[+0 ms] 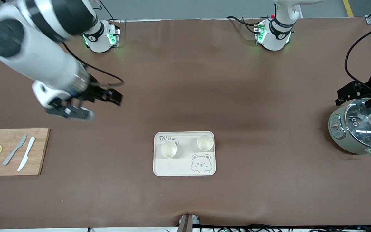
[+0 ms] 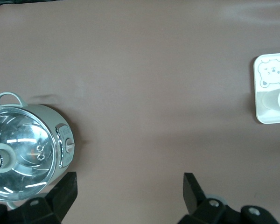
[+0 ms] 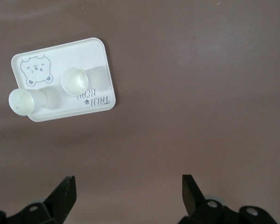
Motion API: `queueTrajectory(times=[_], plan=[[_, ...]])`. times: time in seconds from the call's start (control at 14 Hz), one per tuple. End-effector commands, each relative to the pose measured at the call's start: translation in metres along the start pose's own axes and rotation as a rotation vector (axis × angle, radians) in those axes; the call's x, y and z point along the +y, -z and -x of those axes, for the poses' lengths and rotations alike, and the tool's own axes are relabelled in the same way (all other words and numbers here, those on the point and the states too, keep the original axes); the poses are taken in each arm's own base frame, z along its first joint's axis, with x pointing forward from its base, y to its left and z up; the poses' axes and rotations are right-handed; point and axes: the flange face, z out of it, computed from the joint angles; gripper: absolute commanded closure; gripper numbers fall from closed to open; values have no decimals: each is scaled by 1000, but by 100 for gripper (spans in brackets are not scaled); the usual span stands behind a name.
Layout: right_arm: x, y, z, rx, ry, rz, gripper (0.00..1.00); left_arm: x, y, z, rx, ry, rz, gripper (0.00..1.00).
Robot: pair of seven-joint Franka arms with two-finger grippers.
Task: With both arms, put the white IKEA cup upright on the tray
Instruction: 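Open the right gripper and lift it away from the cup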
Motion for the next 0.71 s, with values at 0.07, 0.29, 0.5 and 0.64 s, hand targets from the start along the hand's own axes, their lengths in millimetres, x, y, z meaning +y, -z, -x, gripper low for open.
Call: queueTrajectory(times=[0.07, 0.29, 0.5, 0.64], plan=[[119, 43, 45, 26, 42, -1, 0, 15, 14, 14, -33, 10, -10, 0], [187, 42, 43, 45, 47, 123, 0, 16, 12, 14, -36, 24, -10, 0], [244, 44, 28, 63, 21, 119, 0, 13, 14, 13, -33, 16, -13, 0], [258, 48, 30, 49, 32, 119, 0, 11, 19, 10, -19, 15, -13, 0]])
